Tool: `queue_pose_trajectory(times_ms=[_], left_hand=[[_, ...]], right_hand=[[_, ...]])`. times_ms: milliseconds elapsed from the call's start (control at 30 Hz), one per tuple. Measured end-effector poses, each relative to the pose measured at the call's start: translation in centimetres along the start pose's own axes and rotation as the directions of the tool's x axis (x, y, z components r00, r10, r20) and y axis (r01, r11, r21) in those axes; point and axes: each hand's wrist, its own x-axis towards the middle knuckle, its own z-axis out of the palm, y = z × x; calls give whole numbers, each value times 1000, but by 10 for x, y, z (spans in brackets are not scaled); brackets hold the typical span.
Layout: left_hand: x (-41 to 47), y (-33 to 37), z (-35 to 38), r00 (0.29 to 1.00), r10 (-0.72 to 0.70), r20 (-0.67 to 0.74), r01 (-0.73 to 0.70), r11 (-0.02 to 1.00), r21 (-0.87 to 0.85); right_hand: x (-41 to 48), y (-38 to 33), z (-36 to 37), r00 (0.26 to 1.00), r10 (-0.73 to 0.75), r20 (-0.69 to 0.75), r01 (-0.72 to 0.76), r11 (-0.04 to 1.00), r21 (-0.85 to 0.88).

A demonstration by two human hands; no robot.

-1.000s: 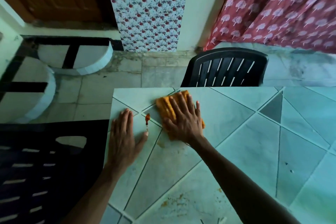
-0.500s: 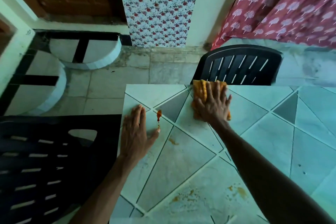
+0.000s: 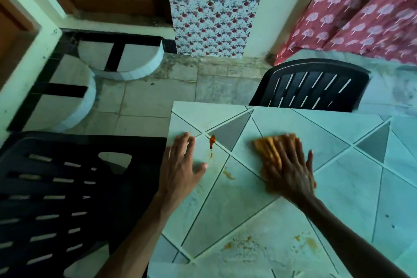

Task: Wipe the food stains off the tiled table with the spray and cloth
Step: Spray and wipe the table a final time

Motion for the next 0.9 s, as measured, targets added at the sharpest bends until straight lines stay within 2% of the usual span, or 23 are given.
queue_pose_trajectory(times_ms=[67, 133, 200, 300, 400, 467, 533, 633, 767, 833, 900], left_hand=[[-3, -1, 0, 1000, 0, -3, 0, 1000, 0], [-7, -1, -2, 1000, -1, 2, 1, 1000, 8], [-11, -2, -4, 1000, -8, 0, 8, 1000, 17], [-17, -5, -5, 999, -32, -11, 32, 999, -13], [-21, -10, -6, 999, -41, 1, 41, 999, -34], [-22, -11, -4, 999, -45, 4, 45, 997, -63], [-24, -8, -2, 999, -50, -9, 49, 995, -93], [-30, -6, 5, 997, -68, -46, 62, 990, -126], [-33, -7, 9, 994, -70, -88, 56, 986, -156], [-33, -8, 10, 993, -71, -93, 53, 983, -176], [-34, -8, 12, 993, -85, -81, 68, 979, -192]], right_hand=[[52, -32, -5, 986, 165, -34, -164, 986, 41], [97, -74, -9, 983, 184, -14, -183, 982, 45], [119, -119, -8, 998, 63, 3, -63, 998, 11], [92, -156, 1, 984, -177, 0, 177, 984, -7], [25, -139, 14, 928, -373, -3, 373, 928, 10], [-20, -106, 18, 906, -423, 21, 423, 906, -2], [-50, -71, 18, 914, -404, 37, 405, 914, -28], [-38, -53, 13, 952, -302, 39, 304, 952, -46], [46, -110, 11, 996, -50, -73, 48, 998, -28], [85, -151, 10, 995, -20, -95, 18, 1000, -21], [102, -181, 13, 993, -74, -95, 71, 997, -35]])
